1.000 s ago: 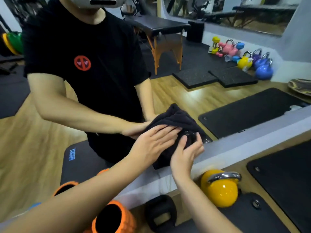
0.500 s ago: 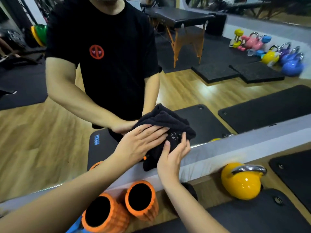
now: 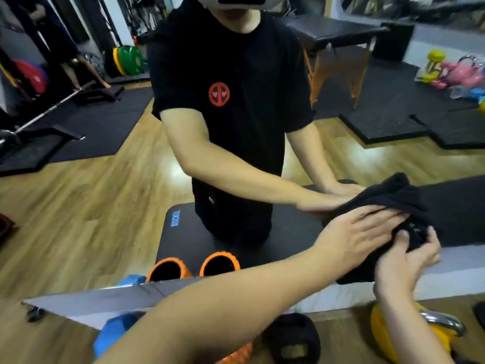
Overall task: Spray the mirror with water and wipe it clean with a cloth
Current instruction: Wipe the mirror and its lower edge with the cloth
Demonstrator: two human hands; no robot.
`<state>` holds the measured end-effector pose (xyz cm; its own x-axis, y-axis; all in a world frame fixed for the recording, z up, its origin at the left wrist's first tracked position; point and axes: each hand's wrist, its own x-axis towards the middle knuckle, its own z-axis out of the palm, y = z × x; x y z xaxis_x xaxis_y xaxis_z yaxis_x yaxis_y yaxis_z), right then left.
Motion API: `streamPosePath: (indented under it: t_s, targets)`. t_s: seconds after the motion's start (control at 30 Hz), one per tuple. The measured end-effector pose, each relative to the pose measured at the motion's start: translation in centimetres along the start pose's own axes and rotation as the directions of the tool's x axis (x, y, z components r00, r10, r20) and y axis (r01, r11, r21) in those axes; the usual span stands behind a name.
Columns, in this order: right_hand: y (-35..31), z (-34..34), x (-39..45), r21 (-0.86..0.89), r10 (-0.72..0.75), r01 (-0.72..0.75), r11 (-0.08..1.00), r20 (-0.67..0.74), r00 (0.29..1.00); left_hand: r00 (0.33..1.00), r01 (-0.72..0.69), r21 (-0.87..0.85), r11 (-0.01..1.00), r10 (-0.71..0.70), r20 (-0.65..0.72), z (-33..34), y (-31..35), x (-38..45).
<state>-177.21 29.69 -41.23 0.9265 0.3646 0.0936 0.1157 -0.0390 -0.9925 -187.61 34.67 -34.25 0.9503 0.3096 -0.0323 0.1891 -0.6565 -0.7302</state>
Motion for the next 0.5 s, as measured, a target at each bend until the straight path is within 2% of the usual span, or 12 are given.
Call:
streamPosePath:
  t_s: [0.17, 0.27, 0.47, 0.5]
  targets:
    - [-0.5, 1.1, -3.3, 0.069, 0.034, -0.034, 0.997, -0.002, 0.999, 0.999, 0.010, -0.008, 1.000, -0.010, -0.032, 1.3, -0.1, -2.6]
    - [-1.1, 2.8, -7.1, 0.081, 0.019, -0.021, 0.996, 0.028, 0.999, 0.994, 0.074, 0.011, 0.997, -0.073, -0.076, 3.0, -0.7, -6.0]
    - [-2.4, 7.7, -18.9, 0.115, -0.031, 0.014, 0.993, 0.143, 0.989, 0.969, 0.173, -0.041, 0.984, -0.178, -0.172, 7.9, -3.0, -18.4]
    - [-2.6, 8.8, -21.7, 0.120, -0.053, 0.031, 0.992, 0.187, 0.981, 0.970, 0.190, -0.024, 0.982, -0.191, -0.153, 8.8, -3.8, -21.2]
